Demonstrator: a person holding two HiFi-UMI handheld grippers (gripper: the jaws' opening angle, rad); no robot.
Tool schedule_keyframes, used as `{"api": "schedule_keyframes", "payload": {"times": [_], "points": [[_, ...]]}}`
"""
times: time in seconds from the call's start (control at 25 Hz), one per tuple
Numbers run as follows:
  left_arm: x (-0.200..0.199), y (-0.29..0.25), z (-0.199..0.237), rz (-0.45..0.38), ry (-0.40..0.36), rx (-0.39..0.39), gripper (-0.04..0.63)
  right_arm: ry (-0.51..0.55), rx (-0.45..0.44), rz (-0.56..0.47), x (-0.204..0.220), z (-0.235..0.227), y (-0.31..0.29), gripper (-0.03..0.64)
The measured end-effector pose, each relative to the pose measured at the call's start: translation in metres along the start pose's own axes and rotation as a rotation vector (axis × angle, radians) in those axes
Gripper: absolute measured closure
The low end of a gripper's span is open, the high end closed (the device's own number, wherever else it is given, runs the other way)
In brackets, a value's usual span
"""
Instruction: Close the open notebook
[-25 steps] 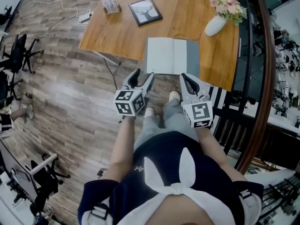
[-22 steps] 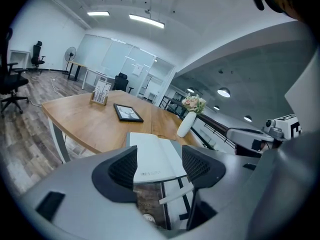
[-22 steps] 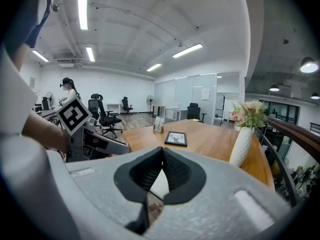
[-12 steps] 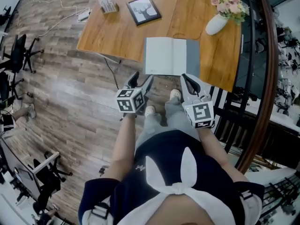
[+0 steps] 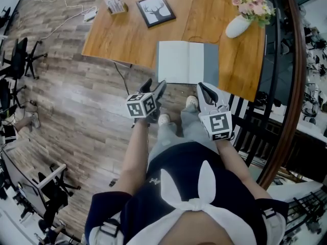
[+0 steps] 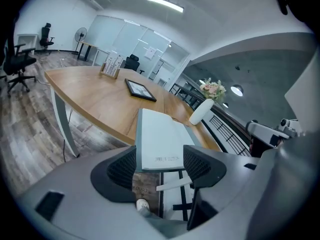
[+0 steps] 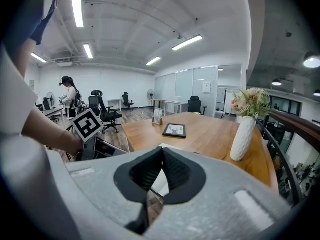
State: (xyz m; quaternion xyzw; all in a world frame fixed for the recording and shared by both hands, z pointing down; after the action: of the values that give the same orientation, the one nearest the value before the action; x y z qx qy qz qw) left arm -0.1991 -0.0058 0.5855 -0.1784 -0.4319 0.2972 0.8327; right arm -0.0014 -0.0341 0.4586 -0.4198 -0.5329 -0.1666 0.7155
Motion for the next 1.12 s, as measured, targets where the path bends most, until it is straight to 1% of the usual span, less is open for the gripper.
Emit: {"api": "schedule_keyframes", "payload": {"times": [0.16,0.24,0.44,0.68,0.84,1.08,1.12], "points": [[0.004,-0.008,0.011,0.021,0.06,0.004,0.305,-0.001,-0.009,0.013,0.002,-0.001,-0.006,0.618],[0.006,-0.012,0.016,0.029,0.078,0.005,0.305,0.0,-0.013,0.018,0.003,-0.002,-0.008,0.618],[0.008,-0.024,0.024,0.057,0.086,0.013,0.305,0.001,-0.016,0.034,0.004,-0.005,-0.014,0.618],[0.015,-0.04,0.04,0.096,0.12,0.011,0.305,-0.001,-0.006,0.026,0.007,-0.008,-0.017,0.618],[0.017,-0.043,0.041,0.103,0.156,0.044,0.305,-0.004,0.002,0.03,0.007,-0.008,-0.013,0.618],[0.019,-0.051,0.041,0.112,0.155,0.07,0.306,-0.006,0.01,0.035,0.009,-0.01,-0.014,0.618],[0.019,-0.051,0.04,0.116,0.162,0.076,0.319,-0.006,0.011,0.035,0.009,-0.01,-0.014,0.618]]}}
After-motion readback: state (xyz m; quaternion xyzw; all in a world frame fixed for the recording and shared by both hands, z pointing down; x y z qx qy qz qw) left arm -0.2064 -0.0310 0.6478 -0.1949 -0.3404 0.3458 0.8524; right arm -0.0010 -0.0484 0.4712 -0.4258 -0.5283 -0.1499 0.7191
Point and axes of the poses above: the fingertips, and each gripper's own axes: y backward along the fingers, z to its left, x out of its underside, the point moved 5 cm from there along y, backward along the fingers, and after that the axes turned 1 degree about y, right-handed, at the moved point
